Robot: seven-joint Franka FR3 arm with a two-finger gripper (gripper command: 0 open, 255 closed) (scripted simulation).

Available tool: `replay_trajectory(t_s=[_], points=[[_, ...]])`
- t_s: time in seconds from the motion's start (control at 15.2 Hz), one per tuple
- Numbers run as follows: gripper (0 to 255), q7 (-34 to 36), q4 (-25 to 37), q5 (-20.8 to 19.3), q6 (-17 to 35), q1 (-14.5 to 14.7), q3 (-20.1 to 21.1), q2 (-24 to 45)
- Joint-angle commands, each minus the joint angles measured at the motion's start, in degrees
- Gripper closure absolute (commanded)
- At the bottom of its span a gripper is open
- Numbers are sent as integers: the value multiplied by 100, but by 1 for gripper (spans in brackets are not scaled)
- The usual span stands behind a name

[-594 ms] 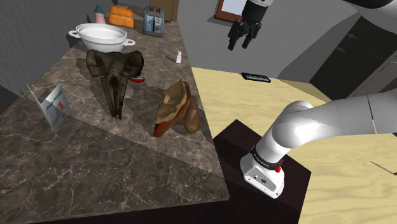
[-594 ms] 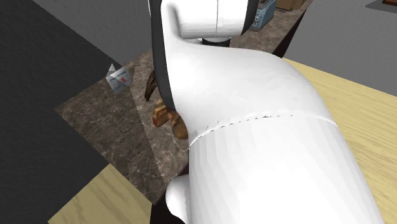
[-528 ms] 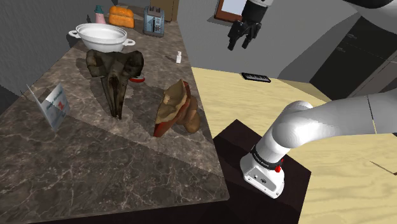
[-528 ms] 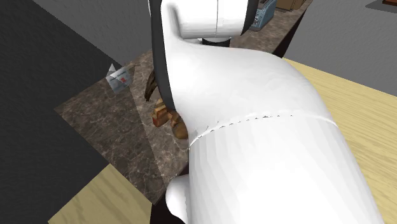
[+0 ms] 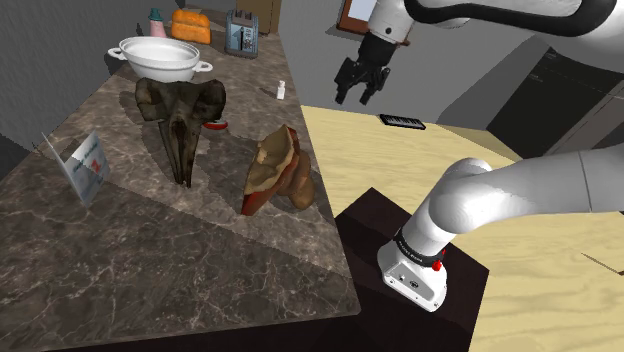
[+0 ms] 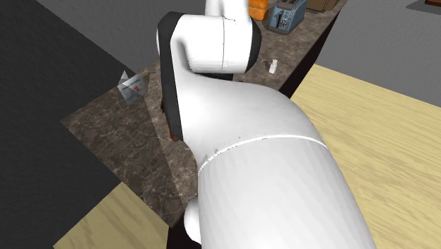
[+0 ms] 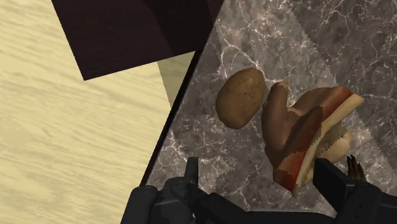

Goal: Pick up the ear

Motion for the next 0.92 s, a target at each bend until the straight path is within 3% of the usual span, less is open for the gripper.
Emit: replay_trajectory(t_s=[0.0, 0.46, 0.86], points=[[0, 265, -282, 292, 336, 77, 123, 18], [0, 1025, -975, 1334, 1574, 435, 579, 336], [0, 1516, -1220, 2329, 2826, 858, 1009, 1017]])
